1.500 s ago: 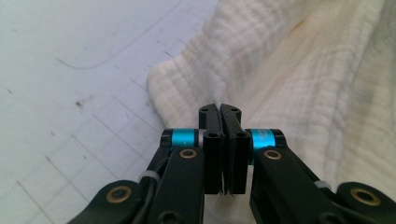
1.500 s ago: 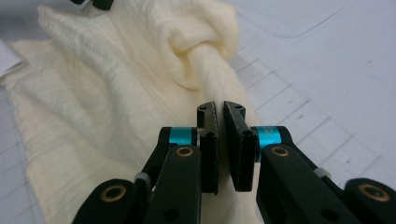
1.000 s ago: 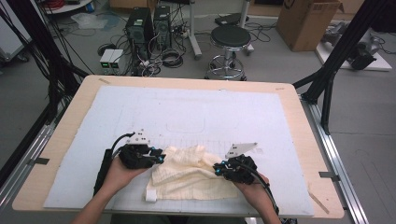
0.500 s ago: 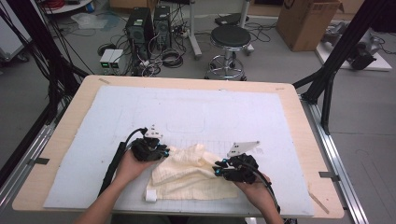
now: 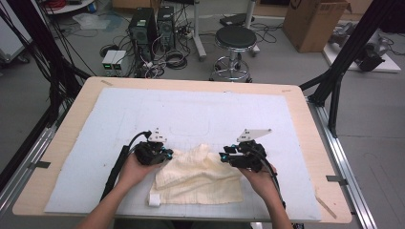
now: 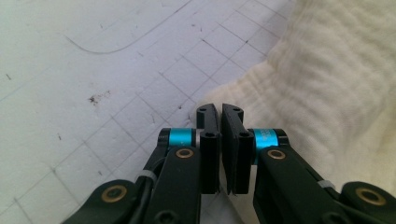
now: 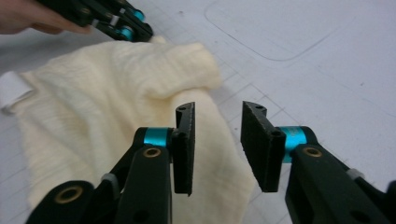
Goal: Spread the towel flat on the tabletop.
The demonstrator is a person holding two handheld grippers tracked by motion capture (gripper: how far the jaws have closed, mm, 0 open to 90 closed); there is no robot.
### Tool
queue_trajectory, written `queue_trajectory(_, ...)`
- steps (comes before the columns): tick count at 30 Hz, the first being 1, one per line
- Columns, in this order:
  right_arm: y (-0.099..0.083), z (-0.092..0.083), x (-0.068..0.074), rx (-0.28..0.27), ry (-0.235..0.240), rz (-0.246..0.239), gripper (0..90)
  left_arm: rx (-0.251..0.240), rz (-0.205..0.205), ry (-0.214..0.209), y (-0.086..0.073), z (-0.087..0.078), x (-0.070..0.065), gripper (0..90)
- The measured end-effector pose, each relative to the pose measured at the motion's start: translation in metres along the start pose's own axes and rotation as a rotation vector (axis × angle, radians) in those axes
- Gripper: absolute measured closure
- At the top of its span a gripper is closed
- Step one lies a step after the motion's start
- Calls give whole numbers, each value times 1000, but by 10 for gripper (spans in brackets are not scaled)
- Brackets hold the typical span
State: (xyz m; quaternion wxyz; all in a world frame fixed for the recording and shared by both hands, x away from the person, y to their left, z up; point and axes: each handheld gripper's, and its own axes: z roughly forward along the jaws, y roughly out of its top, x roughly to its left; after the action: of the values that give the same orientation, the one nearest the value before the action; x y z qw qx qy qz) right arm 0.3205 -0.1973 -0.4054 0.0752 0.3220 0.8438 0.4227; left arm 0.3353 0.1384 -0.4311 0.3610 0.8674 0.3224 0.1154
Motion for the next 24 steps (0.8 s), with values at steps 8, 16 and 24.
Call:
queue_trajectory(8,-6,30,-17,108,78,72,672,-21,-2,10,0,-8,3,860)
queue_trajectory(16,-4,12,-18,79,-9,57,863,-63,-42,34,0,-16,10,862)
queue_trajectory(24,-12,-11,-15,46,-75,56,793,-68,-101,72,-2,-18,17,862)
